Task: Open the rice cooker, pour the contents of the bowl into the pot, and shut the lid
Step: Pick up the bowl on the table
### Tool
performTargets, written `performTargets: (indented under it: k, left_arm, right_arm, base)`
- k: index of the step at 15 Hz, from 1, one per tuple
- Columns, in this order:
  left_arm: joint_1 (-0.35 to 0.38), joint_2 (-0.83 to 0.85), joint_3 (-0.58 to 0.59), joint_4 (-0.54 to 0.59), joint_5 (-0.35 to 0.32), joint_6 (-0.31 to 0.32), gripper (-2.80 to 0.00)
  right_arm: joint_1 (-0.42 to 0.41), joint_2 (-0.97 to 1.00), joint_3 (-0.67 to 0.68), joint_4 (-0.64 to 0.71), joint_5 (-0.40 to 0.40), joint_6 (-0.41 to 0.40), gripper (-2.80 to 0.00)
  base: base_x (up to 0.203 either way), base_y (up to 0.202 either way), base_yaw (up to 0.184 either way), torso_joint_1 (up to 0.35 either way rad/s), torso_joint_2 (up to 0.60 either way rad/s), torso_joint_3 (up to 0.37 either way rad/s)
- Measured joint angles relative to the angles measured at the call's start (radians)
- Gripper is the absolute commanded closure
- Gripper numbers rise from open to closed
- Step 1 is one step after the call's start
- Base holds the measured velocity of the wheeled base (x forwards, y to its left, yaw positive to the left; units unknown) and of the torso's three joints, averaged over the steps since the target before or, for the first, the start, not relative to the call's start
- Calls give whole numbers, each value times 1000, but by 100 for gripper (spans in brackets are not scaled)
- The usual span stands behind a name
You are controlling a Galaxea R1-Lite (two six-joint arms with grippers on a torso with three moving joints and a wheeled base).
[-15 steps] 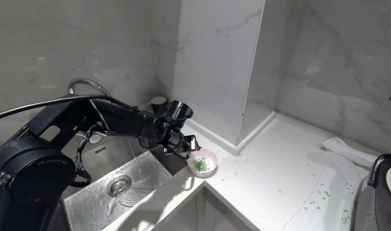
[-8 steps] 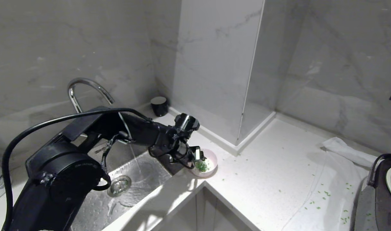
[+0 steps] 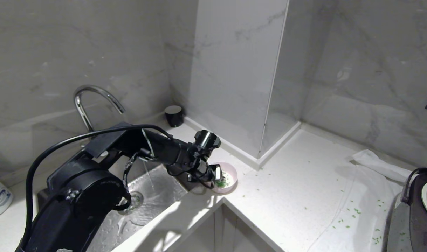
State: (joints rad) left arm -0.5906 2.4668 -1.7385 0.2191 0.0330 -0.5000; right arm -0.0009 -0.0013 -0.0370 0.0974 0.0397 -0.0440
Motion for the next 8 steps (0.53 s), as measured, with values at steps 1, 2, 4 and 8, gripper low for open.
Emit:
performTargets:
  k: [1,2,4,8]
  left_arm:
    - [0,2,0,0,-1,0,0]
    - [0,3,0,1,-1,0,0]
    - [-2,4,0,2,-1,0,0]
    - [-5,13,1,1,-2,-6,0]
  right_arm:
    - [0,0,0,0,0,0,0]
    - [0,0,0,0,0,0,0]
    - [0,0,0,0,0,0,0]
    - [0,0,0,0,0,0,0]
  base:
    - [0,0,0,0,0,0]
    - [0,0,0,0,0,0]
    - [0,0,0,0,0,0]
    - [0,0,0,0,0,0]
